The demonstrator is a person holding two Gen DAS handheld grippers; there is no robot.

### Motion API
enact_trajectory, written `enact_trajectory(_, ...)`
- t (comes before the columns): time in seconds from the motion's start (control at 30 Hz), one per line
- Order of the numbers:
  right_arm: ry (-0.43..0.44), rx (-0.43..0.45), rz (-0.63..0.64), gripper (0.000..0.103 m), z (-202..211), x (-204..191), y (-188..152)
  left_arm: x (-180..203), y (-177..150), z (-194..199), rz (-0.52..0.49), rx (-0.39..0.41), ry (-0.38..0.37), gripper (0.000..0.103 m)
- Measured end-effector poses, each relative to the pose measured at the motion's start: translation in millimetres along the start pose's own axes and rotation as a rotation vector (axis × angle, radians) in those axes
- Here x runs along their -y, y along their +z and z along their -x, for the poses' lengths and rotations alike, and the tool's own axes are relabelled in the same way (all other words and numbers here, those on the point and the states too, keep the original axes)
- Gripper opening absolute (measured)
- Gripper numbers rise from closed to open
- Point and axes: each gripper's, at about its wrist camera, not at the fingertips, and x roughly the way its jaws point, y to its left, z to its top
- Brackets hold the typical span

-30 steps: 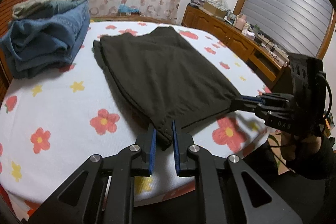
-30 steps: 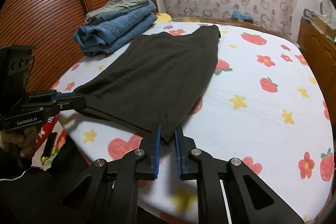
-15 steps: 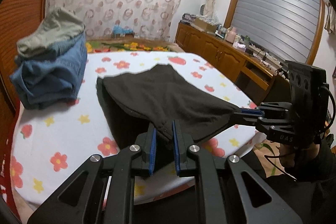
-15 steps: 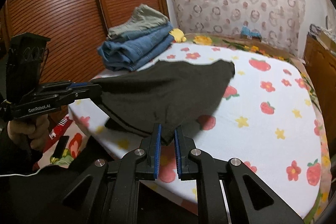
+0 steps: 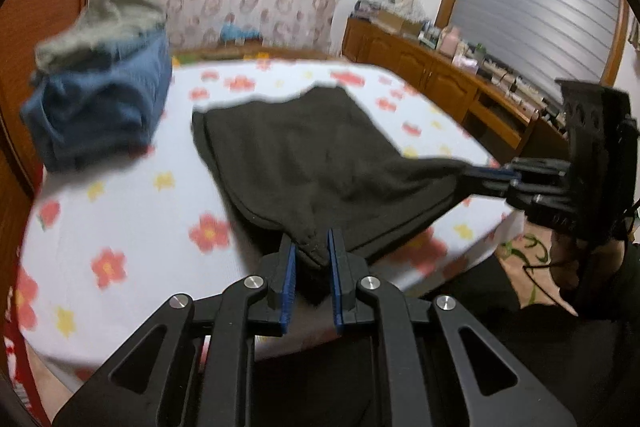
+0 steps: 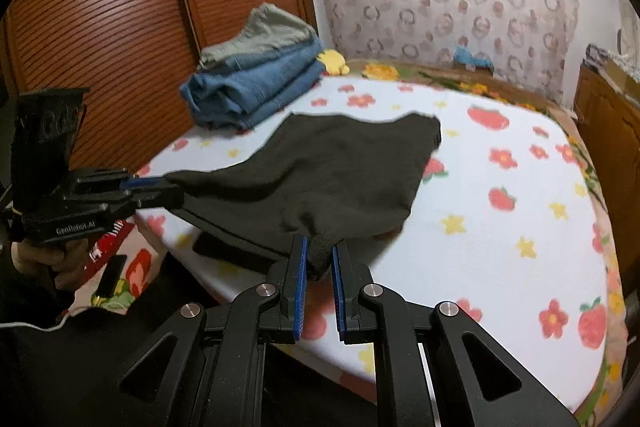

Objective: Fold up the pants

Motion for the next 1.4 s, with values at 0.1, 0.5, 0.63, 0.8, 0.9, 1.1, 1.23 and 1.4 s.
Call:
enact_trajectory(0.1,-0.011,-0.015,-0.001,0.012,-5.5,2.4,-0.8,-2.0,-12.4,-17.1,0.032,-0.061,-0.014,0.02)
enact_trajectory(0.5,-0.02,-0.024,-0.014,0.012,-11.9,6.1,-5.0,17.9,-22.9,-30.6,-0.052,-0.086,0.054,0.042)
enact_trajectory(0.63,-0.015,-0.024,-0.02,0.012,-12.3,7.0,-6.1,19.4,-22.6,-30.9,-0.069,-0.087,0.039,0.02)
enact_trajectory(0.8,-0.005,-0.009,-0.016,0.012,-9.4,6.6,-3.6,18.2,-14.7,-18.7,-0.072,-0.047,0.033,0.014)
enact_trajectory(0.9,0.002,0.02,-0.018,0.012,-4.4,8.0,3.3,18.1,0.0,-6.1,-0.078,0.0,0.031,0.014)
enact_trajectory(1.1,-0.002,0.087,0.005,0.012,1.1,11.5,27.7,10.9,32.9,-1.5,-0.106,0.059,0.056,0.014)
enact_trajectory(1.23,0.004,0.107,-0.01,0.012,-5.4,20.8,43.3,2.6,50.8,-9.3,-0.102,0.068,0.052,0.014)
enact_trajectory(1.4,-0.005,0.114,-0.016,0.012,-20.3,29.4,58.5,-8.3,69.5,-18.9,-0.097,0.077,0.069,0.014)
